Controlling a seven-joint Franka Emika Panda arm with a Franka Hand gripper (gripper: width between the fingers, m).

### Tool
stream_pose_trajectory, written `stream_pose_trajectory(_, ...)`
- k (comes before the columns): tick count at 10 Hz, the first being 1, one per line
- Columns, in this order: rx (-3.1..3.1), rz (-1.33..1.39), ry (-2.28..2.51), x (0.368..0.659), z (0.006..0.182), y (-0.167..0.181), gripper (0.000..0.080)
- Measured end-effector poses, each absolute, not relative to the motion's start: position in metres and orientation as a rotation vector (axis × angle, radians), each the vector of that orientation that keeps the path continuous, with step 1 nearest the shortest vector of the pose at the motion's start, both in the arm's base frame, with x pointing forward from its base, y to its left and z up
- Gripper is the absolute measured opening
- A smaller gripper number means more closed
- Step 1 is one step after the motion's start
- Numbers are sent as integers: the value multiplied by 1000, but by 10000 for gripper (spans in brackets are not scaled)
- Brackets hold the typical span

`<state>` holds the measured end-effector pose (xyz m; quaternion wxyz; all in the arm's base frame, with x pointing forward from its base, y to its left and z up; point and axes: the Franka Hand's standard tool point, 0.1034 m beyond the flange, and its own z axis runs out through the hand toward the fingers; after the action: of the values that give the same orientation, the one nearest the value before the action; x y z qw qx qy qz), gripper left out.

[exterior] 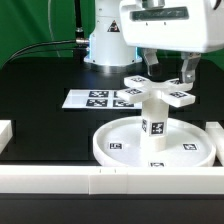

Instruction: Assemble round table

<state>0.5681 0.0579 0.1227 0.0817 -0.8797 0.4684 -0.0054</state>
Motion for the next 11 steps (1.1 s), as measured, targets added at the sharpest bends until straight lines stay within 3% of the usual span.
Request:
stream_pose_trajectory(6, -2874, -68, 812, 570, 122, 58, 649)
stream_pose_trajectory(11, -3035, -124, -108, 570, 120, 53, 649)
